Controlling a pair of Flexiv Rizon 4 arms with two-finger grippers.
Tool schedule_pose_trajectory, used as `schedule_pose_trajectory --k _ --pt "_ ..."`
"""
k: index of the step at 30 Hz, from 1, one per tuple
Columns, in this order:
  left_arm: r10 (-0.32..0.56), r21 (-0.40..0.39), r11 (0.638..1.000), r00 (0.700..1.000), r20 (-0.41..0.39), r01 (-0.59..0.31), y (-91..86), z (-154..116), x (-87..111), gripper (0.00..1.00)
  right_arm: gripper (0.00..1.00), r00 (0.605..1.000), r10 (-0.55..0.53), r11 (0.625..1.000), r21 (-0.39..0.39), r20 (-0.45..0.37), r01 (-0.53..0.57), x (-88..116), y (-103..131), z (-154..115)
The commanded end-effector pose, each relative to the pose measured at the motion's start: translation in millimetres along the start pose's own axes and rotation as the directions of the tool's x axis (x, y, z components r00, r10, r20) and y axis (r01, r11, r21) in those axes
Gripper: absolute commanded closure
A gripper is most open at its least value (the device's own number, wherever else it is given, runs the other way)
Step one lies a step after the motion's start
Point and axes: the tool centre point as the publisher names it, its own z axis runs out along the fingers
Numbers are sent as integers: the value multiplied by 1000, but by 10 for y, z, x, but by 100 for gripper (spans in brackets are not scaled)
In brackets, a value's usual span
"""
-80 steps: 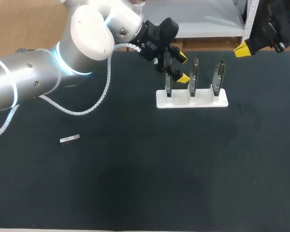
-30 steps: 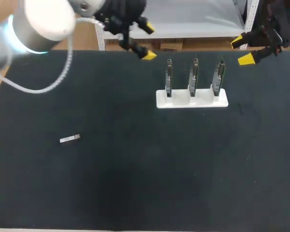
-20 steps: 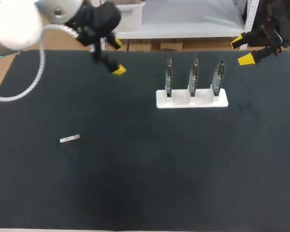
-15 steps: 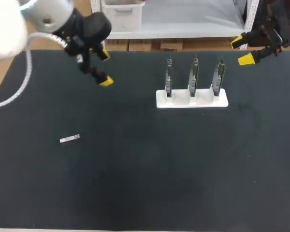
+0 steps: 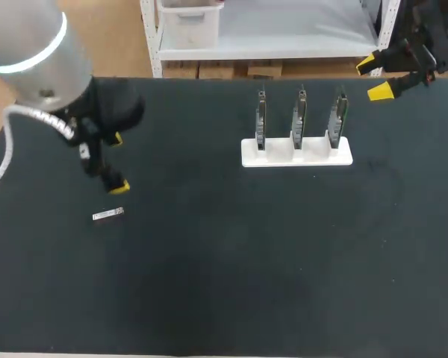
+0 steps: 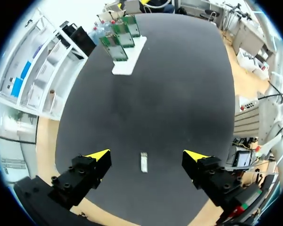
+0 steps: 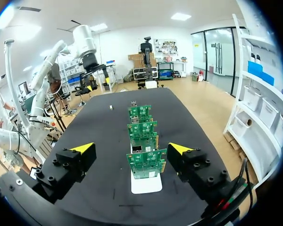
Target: Pick up the optical module with the left hand, and insert it into the network port with the right hand.
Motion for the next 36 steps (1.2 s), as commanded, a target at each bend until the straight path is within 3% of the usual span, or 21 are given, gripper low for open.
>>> schedule_pose_trajectory --k 1,6,15,21,27,36 --pt "17 -37 999 999 -35 -18 -165 71 149 0 0 1000 -2 1000 4 1 2 2 20 0" --pt "76 8 997 994 -74 -76 -265 192 231 0 0 1000 -2 1000 4 1 2 2 20 0" --pt "62 80 995 992 -110 -53 -374 364 474 0 0 1000 -2 1000 4 1 2 2 20 0" --pt "35 79 997 991 -133 -24 -401 457 626 0 0 1000 -2 1000 4 1 2 2 20 0" --pt "13 25 1000 990 -141 -10 -339 586 706 0 0 1000 -2 1000 4 1 2 2 20 0" --pt "1 64 998 988 -152 9 -395 822 739 0 0 1000 -2 1000 4 1 2 2 20 0"
